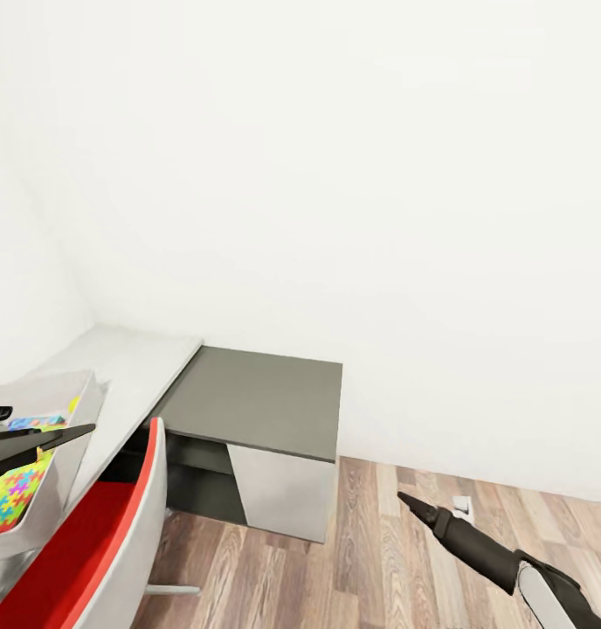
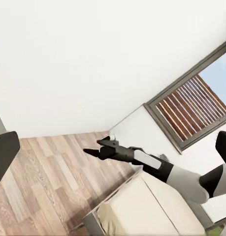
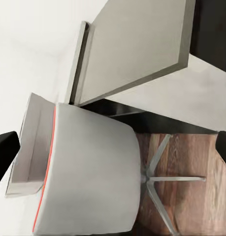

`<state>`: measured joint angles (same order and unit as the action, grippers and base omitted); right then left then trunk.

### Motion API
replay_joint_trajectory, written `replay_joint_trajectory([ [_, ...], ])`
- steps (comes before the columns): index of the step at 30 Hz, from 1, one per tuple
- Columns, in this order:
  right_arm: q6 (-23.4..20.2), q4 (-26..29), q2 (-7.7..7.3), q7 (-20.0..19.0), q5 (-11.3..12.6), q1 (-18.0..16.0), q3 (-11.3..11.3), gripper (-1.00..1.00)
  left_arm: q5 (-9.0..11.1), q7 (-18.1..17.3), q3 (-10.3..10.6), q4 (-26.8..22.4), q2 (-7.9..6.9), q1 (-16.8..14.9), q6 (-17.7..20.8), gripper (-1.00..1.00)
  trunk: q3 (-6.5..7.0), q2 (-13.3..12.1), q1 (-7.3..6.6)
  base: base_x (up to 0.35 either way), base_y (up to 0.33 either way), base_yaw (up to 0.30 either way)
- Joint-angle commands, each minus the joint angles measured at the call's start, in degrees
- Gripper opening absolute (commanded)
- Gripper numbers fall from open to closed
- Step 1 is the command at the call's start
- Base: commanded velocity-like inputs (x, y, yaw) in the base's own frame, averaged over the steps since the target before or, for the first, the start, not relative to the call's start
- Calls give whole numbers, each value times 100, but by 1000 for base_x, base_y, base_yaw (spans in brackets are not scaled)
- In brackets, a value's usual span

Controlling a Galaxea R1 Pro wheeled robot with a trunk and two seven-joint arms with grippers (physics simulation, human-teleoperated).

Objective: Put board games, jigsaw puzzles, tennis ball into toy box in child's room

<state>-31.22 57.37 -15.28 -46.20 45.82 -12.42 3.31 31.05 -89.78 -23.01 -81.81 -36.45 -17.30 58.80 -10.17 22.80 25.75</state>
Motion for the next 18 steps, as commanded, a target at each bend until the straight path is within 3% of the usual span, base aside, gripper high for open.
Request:
replay_joint_trajectory([
  [1, 172, -186, 2, 16, 36, -6, -183, 100, -3, -22, 2, -2, -1, -2, 61, 100, -4, 12, 4, 0, 0, -219],
  [5, 776, -798, 6, 52, 32, -7, -574, 100, 2, -22, 12, -8, 8, -2, 61, 100, 24, 12, 4, 0, 0, -219],
  [12, 1463, -1571, 9, 220, -44, -6, -857, 100, 5, -22, 17, -24, 38, -5, 61, 100, 74, 12, 4, 0, 0, -219],
  [18, 1921, -1938, 91, 773, -496, -6, -1024, 100, 6, -22, 85, -32, 61, -2, 61, 100, 119, 12, 4, 0, 0, -207],
])
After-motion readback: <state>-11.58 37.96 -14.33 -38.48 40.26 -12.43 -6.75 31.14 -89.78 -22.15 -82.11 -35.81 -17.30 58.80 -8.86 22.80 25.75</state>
